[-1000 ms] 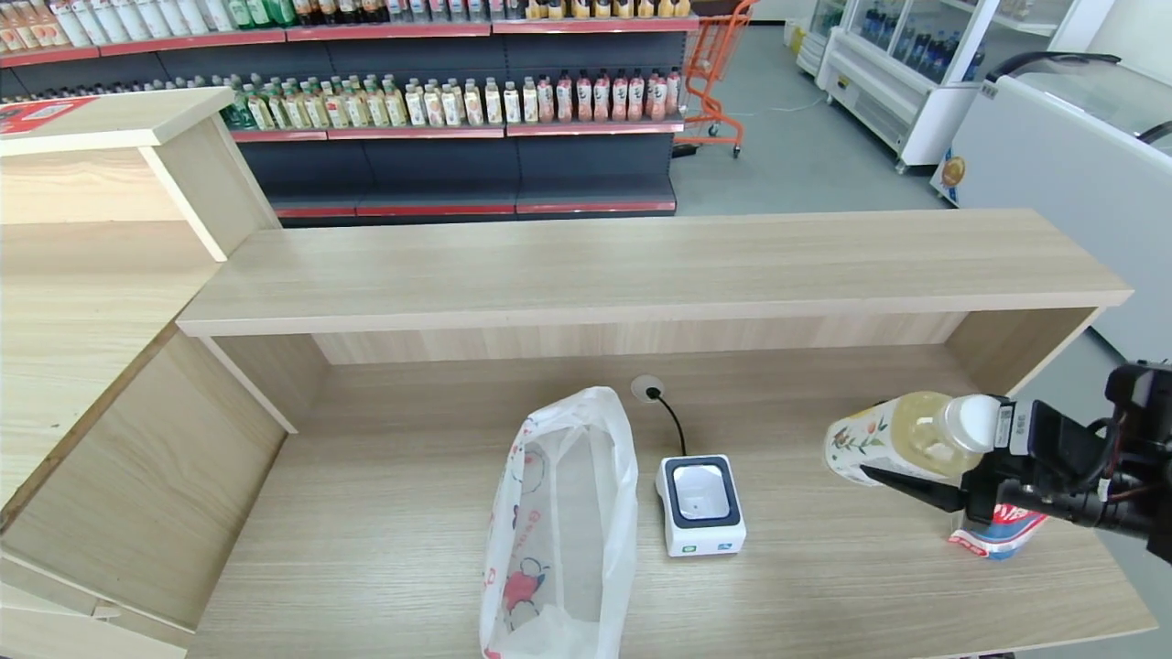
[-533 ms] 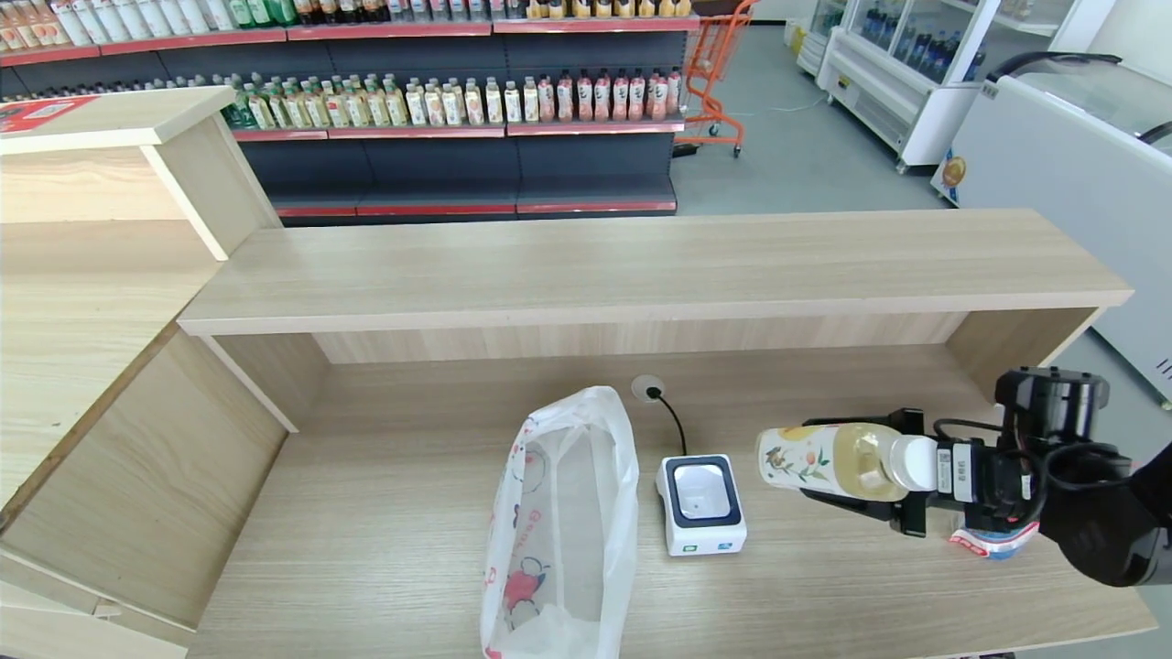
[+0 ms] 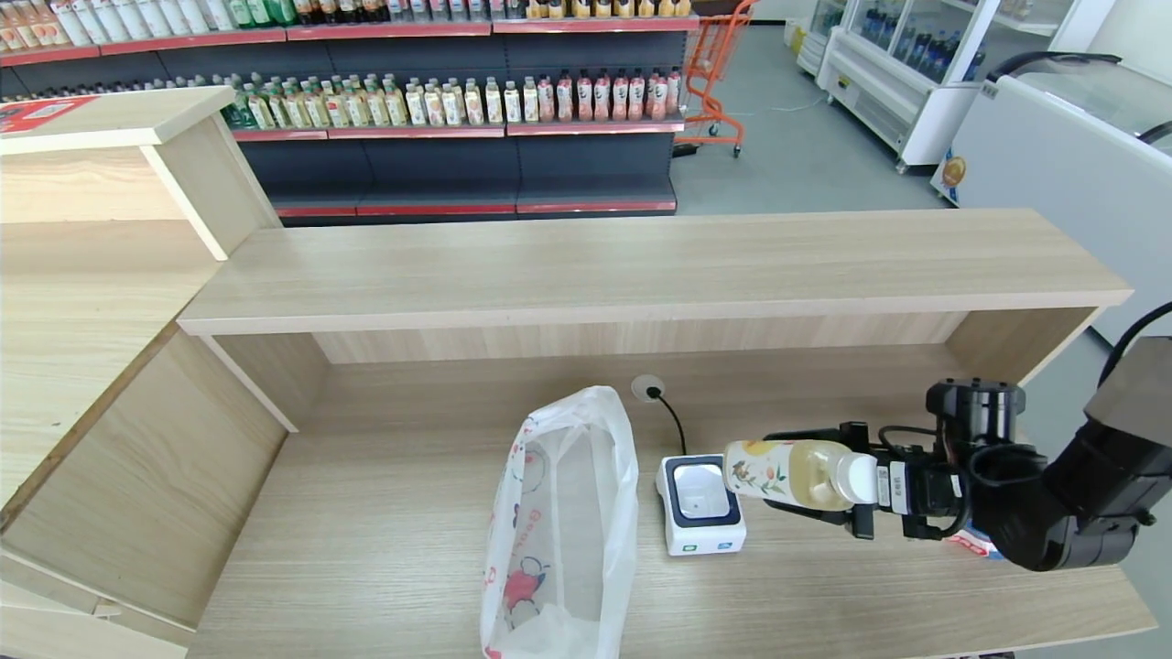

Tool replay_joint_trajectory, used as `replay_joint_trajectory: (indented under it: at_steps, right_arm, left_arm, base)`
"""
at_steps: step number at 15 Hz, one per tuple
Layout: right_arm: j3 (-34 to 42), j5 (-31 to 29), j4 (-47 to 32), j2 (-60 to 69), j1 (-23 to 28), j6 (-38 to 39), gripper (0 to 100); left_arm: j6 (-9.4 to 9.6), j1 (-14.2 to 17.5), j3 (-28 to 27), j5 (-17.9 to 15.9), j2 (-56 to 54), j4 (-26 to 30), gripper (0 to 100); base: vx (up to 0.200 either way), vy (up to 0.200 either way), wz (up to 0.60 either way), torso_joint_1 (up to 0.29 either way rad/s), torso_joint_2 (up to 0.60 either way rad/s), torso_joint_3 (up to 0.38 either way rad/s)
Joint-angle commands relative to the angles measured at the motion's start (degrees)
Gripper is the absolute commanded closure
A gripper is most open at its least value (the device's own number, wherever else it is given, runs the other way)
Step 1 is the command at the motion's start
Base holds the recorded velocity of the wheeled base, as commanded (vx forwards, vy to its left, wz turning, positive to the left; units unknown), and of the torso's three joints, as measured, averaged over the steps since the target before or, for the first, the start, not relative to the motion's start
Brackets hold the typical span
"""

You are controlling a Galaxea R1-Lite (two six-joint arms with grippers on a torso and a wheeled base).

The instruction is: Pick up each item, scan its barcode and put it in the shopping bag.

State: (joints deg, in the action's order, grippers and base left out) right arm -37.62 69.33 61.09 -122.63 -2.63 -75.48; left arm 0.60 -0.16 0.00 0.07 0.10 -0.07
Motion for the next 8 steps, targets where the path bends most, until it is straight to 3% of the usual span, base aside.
replay_joint_trajectory:
  at_steps: [1,8]
  right_arm:
    - [-1.3,0.0,0.0,-2.8,-0.6,-0.4,100]
    - [-5.3,-1.6,0.1,-7.2,-1.7,-3.4,100]
  left_arm:
    - [0.02,0.0,0.0,0.0,0.0,0.0,0]
    - [0.02,0.1,0.0,0.0,0.0,0.0,0]
  base:
    - [0.0,0.0,0.0,0.0,0.0,0.0]
    - [0.0,0.0,0.0,0.0,0.0,0.0]
